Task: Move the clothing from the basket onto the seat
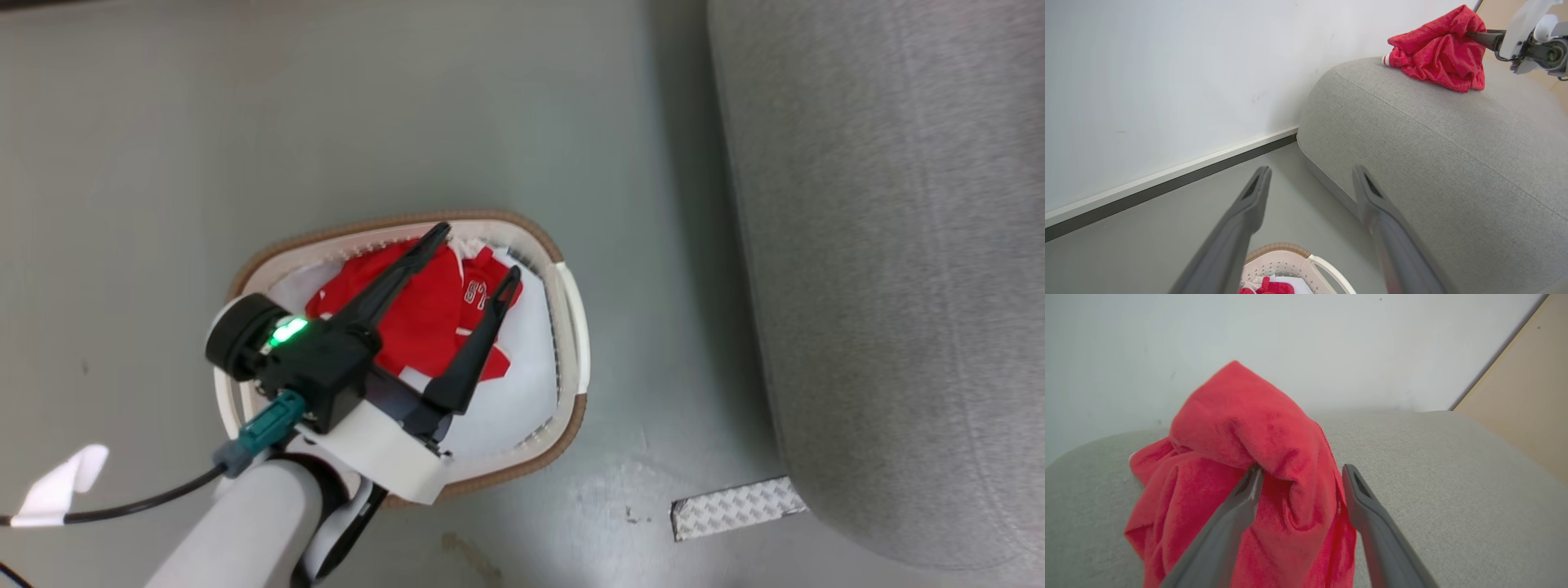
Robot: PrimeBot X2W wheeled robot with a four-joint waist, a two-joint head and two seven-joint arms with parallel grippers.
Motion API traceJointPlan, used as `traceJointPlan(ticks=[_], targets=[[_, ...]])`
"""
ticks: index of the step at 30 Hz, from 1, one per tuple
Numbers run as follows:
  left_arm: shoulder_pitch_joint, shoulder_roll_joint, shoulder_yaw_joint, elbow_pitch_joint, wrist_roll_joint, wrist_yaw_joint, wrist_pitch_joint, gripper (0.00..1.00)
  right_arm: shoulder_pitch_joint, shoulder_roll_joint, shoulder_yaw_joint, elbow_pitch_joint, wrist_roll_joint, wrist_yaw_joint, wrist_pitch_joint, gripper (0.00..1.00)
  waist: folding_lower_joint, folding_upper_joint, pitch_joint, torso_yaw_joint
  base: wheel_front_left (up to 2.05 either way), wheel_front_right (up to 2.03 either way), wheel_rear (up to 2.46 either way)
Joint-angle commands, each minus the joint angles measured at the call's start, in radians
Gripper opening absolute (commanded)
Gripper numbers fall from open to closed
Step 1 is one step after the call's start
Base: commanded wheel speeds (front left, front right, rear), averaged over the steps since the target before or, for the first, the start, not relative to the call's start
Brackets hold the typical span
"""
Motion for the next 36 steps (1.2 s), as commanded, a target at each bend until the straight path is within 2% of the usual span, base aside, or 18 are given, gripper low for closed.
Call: traceJointPlan(ticks=[1,6,10,13,20,26,31,36], targets=[[0.020,0.007,0.009,0.010,-0.017,0.006,-0.011,1.00,0.037,0.005,0.023,0.008,-0.028,-0.003,-0.021,1.00,0.0001,0.0000,-0.039,-0.018,0.00,0.00,0.00],[0.062,0.007,0.034,0.049,-0.040,0.027,-0.057,1.00,0.118,0.039,0.112,0.019,-0.001,-0.003,-0.084,1.00,0.0001,0.0000,-0.132,-0.029,0.00,0.00,0.00],[0.111,-0.002,0.059,0.094,-0.069,0.049,-0.101,1.00,0.223,0.059,0.185,-0.033,0.040,-0.003,-0.114,1.00,0.0001,0.0000,-0.215,-0.022,0.00,0.00,0.00],[0.160,-0.014,0.079,0.135,-0.092,0.069,-0.139,1.00,0.330,0.089,0.238,-0.109,0.091,-0.003,-0.119,1.00,0.0001,0.0000,-0.287,-0.006,0.00,0.00,0.00],[0.290,-0.024,0.134,0.232,-0.140,0.113,-0.200,1.00,0.636,0.161,0.356,-0.403,0.194,-0.003,-0.119,1.00,0.0001,0.0000,-0.440,0.034,0.00,0.00,0.00],[0.393,-0.035,0.198,0.292,-0.151,0.137,-0.218,1.00,0.840,0.211,0.438,-0.587,0.245,-0.003,-0.119,1.00,0.0001,0.0000,-0.523,0.068,0.00,0.00,0.00],[0.462,-0.051,0.264,0.309,-0.122,0.138,-0.218,1.00,0.993,0.231,0.498,-0.684,0.265,-0.003,-0.118,1.00,0.0001,0.0000,-0.584,0.094,0.00,0.00,0.00],[0.551,-0.091,0.337,0.307,-0.085,0.132,-0.218,1.00,1.128,0.230,0.565,-0.708,0.335,-0.003,-0.118,1.00,0.0001,0.0000,-0.651,0.100,0.00,0.00,0.00]])
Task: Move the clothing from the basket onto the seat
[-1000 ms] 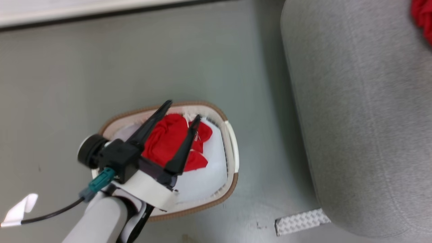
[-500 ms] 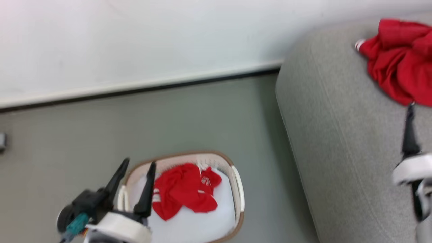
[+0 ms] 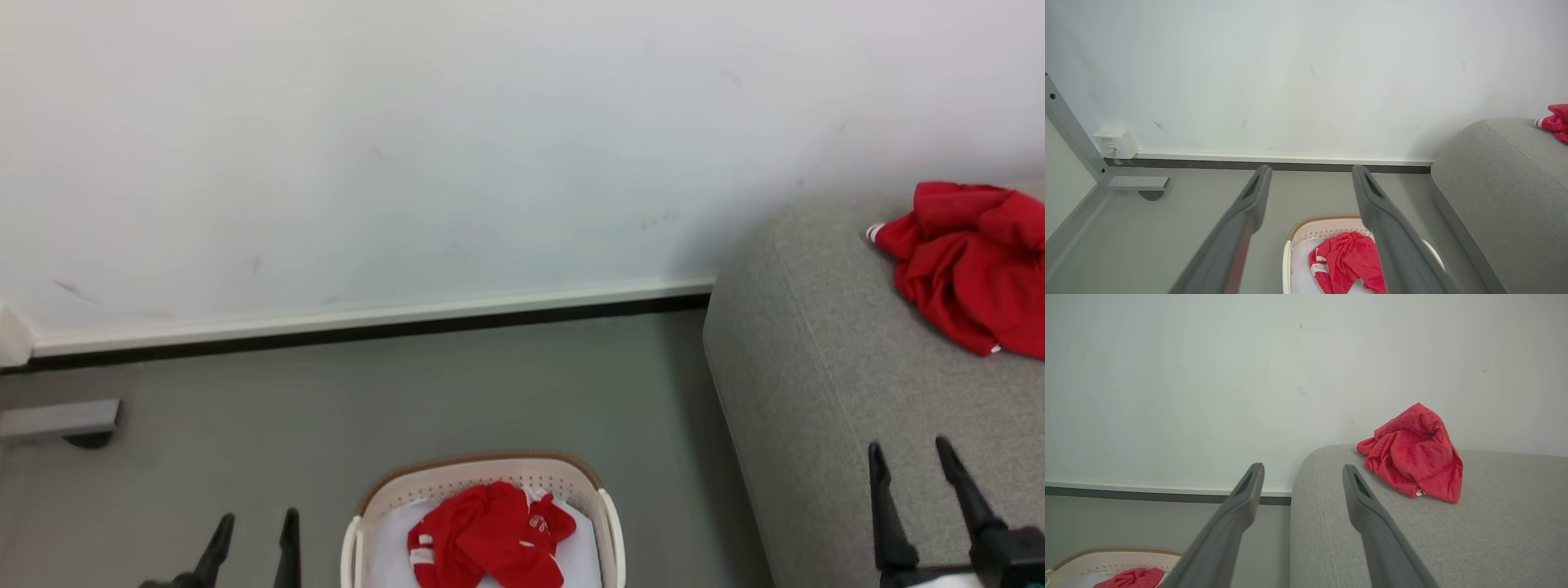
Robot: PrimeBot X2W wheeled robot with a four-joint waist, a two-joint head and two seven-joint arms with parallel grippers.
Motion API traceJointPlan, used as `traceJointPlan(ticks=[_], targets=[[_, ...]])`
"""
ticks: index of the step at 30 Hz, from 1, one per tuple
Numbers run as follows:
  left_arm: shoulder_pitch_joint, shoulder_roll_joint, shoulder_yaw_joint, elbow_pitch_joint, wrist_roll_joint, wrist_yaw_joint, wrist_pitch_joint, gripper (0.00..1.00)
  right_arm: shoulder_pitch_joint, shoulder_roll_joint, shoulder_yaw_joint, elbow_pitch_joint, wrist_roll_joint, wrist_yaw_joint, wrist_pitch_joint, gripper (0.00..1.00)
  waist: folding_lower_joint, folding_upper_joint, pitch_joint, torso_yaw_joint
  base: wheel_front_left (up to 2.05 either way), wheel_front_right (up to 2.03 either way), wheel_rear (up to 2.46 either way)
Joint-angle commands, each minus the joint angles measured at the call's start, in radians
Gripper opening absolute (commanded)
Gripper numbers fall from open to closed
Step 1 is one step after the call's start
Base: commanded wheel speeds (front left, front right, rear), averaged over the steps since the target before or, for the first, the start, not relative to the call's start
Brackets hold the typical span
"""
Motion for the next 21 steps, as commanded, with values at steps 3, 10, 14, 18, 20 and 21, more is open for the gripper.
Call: traceJointPlan(ticks=[3,10,14,18,20,21], targets=[[0.067,-0.032,0.058,-0.010,0.050,-0.011,-0.001,1.00,0.076,-0.003,0.027,-0.010,0.033,-0.003,0.001,1.00,0.0003,0.0000,-0.058,0.010,0.00,0.00,0.00],[0.126,-0.093,0.131,-0.032,0.122,-0.061,-0.001,1.00,0.131,-0.003,0.036,-0.010,0.049,-0.003,0.001,1.00,0.0003,0.0000,-0.083,0.018,0.00,0.00,0.00],[0.139,-0.123,0.163,-0.044,0.156,-0.089,-0.001,1.00,0.130,-0.003,0.048,0.006,0.059,-0.003,0.001,1.00,0.0003,0.0000,-0.091,0.020,0.00,0.00,0.00],[0.144,-0.145,0.187,-0.050,0.181,-0.115,-0.001,1.00,0.115,-0.003,0.068,0.024,0.070,-0.003,0.001,1.00,0.0003,0.0000,-0.096,0.023,0.00,0.00,0.00],[0.146,-0.155,0.195,-0.051,0.192,-0.126,-0.001,1.00,0.110,-0.003,0.076,0.029,0.073,-0.003,0.001,1.00,0.0003,0.0000,-0.097,0.027,0.00,0.00,0.00],[0.146,-0.158,0.199,-0.050,0.198,-0.133,-0.001,1.00,0.109,-0.003,0.077,0.030,0.075,-0.003,0.001,1.00,0.0003,0.0000,-0.098,0.029,0.00,0.00,0.00]])
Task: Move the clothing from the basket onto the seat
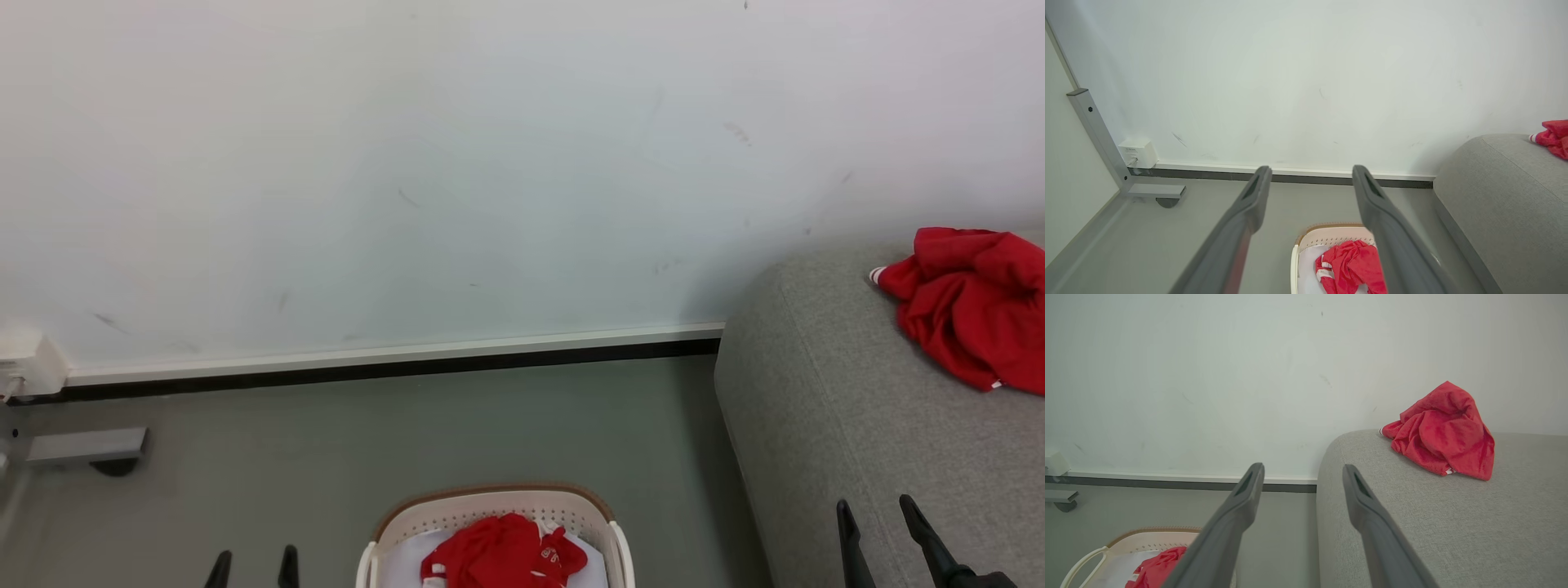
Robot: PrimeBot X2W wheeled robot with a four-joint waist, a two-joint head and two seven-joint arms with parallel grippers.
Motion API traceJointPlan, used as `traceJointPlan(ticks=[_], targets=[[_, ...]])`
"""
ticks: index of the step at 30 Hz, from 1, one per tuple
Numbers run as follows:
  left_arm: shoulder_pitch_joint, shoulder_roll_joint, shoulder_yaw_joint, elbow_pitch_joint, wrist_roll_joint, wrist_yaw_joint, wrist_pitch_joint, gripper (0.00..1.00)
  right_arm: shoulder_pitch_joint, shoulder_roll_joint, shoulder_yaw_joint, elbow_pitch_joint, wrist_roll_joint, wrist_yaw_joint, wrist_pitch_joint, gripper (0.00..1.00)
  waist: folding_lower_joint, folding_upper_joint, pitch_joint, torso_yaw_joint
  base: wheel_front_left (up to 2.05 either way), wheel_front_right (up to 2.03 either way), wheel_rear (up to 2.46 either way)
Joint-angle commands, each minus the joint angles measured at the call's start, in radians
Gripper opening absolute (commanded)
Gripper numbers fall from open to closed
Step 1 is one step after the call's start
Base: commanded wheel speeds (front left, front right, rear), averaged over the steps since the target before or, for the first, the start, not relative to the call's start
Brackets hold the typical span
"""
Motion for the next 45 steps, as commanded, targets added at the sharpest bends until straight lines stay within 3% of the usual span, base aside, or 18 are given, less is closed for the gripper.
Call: traceJointPlan(ticks=[1,30,38,45], targets=[[0.011,-0.007,0.011,-0.001,0.018,-0.011,0.000,1.00,-0.006,-0.002,0.004,0.003,0.007,-0.003,0.001,1.00,0.0000,0.0000,-0.002,0.005,0.00,0.00,0.00],[-0.004,-0.055,0.079,0.022,0.079,-0.077,-0.001,1.00,-0.024,-0.002,0.025,0.013,0.017,-0.003,0.001,1.00,0.0000,0.0000,0.012,0.000,0.00,0.00,0.00],[-0.032,-0.049,0.066,0.034,0.100,-0.092,-0.001,1.00,-0.045,-0.002,0.041,-0.001,0.020,-0.003,0.001,1.00,0.0000,0.0000,0.035,-0.036,0.00,0.00,0.00],[-0.131,-0.025,0.010,0.110,0.117,-0.108,0.017,1.00,-0.089,-0.002,0.058,-0.027,0.018,-0.003,0.001,1.00,0.0000,0.0000,0.090,-0.106,0.00,0.00,0.00]])
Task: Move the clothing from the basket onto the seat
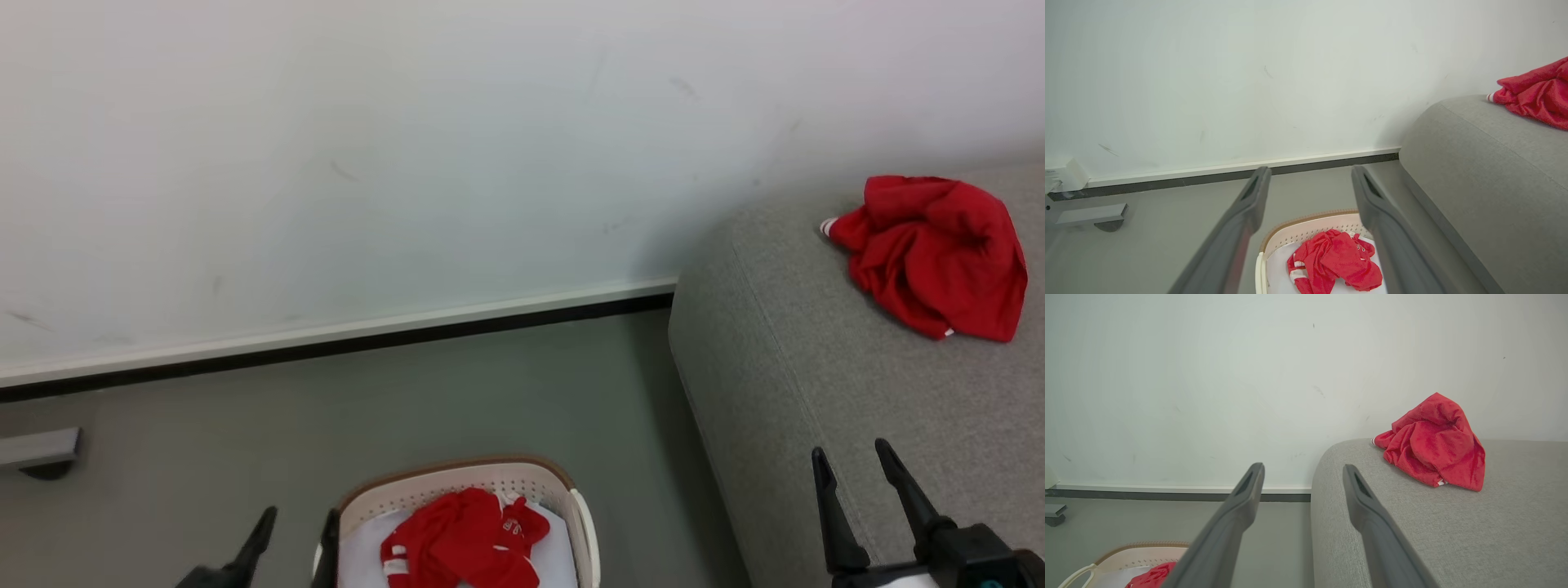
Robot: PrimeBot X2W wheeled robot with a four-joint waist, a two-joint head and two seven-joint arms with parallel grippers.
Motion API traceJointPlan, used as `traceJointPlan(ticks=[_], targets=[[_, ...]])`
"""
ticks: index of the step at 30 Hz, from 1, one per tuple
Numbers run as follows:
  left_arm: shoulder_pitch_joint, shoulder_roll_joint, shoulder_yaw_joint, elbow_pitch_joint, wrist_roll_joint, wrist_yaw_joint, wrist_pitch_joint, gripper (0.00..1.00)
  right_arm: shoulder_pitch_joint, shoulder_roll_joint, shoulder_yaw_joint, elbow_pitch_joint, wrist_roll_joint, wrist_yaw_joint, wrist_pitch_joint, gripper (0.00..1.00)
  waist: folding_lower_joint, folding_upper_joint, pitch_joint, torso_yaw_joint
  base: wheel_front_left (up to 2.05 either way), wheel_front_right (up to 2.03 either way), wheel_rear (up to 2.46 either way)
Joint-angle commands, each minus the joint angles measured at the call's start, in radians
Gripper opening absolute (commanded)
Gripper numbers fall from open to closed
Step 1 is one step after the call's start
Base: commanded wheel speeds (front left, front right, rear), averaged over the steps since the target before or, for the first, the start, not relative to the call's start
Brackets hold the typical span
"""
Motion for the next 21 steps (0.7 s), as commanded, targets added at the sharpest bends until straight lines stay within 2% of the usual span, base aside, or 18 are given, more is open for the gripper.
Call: traceJointPlan(ticks=[1,10,21], targets=[[-0.041,0.017,-0.017,0.022,0.015,-0.006,0.026,1.00,-0.028,-0.002,0.004,-0.013,0.006,-0.003,0.001,1.00,0.0000,0.0000,0.045,-0.039,0.00,0.00,0.00],[-0.275,0.036,-0.107,0.153,0.036,-0.016,0.211,1.00,-0.127,-0.002,0.029,-0.102,0.038,-0.003,0.001,1.00,0.0000,0.0000,0.232,-0.141,0.00,0.00,0.00],[-0.517,0.072,-0.126,0.421,0.035,-0.006,0.362,1.00,-0.213,-0.001,0.039,-0.205,0.083,-0.003,0.001,1.00,0.0000,0.0000,0.459,-0.218,0.00,0.00,0.00]])
